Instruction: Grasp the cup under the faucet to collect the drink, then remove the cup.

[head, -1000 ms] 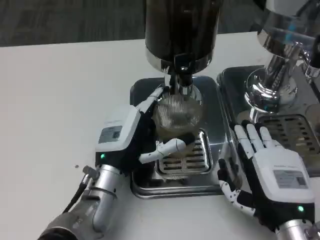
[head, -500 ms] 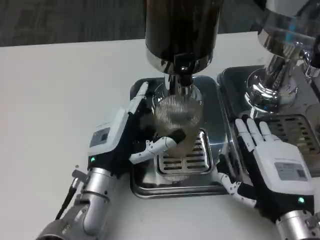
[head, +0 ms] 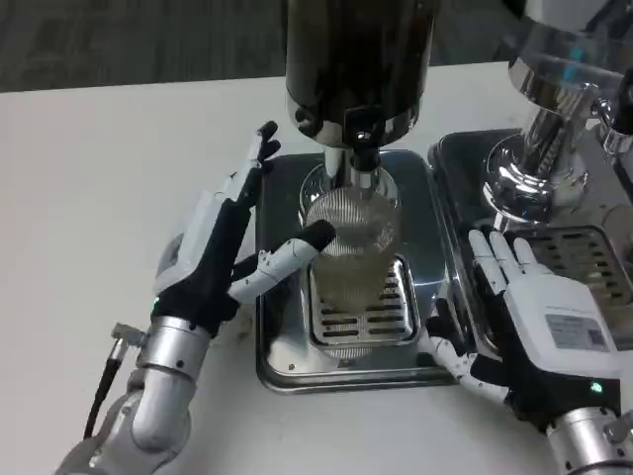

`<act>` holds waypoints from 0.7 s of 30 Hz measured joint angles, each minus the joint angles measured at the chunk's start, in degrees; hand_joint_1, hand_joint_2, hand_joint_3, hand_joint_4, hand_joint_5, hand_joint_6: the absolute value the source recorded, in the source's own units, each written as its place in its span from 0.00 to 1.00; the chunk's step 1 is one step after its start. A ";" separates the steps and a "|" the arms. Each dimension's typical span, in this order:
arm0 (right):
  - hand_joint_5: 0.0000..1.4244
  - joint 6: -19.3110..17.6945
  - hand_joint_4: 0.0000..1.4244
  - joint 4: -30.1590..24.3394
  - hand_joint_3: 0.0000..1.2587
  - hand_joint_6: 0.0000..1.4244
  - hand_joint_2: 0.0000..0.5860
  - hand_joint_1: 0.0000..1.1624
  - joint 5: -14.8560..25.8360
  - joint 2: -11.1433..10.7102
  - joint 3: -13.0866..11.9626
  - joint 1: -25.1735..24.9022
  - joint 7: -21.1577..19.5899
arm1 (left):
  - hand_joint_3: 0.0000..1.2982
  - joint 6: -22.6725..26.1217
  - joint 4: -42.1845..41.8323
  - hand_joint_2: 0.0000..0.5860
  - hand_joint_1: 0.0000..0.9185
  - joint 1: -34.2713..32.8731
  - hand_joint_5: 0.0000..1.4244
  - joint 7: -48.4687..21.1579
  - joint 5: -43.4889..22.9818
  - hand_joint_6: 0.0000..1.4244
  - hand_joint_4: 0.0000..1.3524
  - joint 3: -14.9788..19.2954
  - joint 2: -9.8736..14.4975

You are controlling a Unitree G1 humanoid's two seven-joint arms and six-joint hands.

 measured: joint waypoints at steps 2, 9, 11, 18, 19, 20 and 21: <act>0.00 -0.26 0.00 -0.02 0.00 0.10 0.62 0.36 0.86 0.19 -0.37 0.03 0.00 | 0.00 -1.85 -3.37 0.00 0.00 1.87 0.07 -1.19 -1.03 0.10 0.00 1.26 0.75; 0.00 -1.49 0.00 -1.11 0.00 0.11 0.59 0.36 2.49 0.18 -1.33 0.40 0.02 | 0.00 -6.06 -17.07 0.00 0.00 6.77 0.04 -16.44 -11.94 0.05 0.00 4.11 5.37; 0.00 -1.75 0.00 -1.36 0.00 0.11 0.59 0.36 2.54 0.17 -1.47 0.36 0.02 | 0.00 -6.92 -22.01 0.00 0.00 7.67 0.07 -20.10 -14.21 0.08 0.00 4.90 6.45; 0.00 -1.85 0.00 -1.42 0.00 0.11 0.60 0.37 2.77 0.60 -1.53 0.39 0.02 | 0.02 -7.42 -28.30 0.00 0.00 8.35 0.12 -30.13 -22.22 0.13 0.00 6.75 6.89; 0.00 -1.85 0.00 -1.42 0.00 0.11 0.61 0.37 2.76 0.76 -1.51 0.46 0.02 | 0.03 -7.42 -28.30 0.00 0.00 8.28 0.13 -31.43 -23.10 0.14 0.00 7.03 6.62; 0.00 -1.85 0.00 -1.42 0.00 0.11 0.61 0.37 2.76 0.83 -1.49 0.51 0.02 | 0.04 -7.42 -28.30 0.00 0.00 8.17 0.14 -31.98 -23.24 0.14 0.00 7.15 6.42; 0.00 -1.85 0.00 -1.42 0.00 0.11 0.61 0.37 2.76 0.89 -1.49 0.56 0.01 | 0.05 -7.42 -28.30 0.00 0.00 8.06 0.15 -32.54 -23.43 0.15 0.00 7.23 6.21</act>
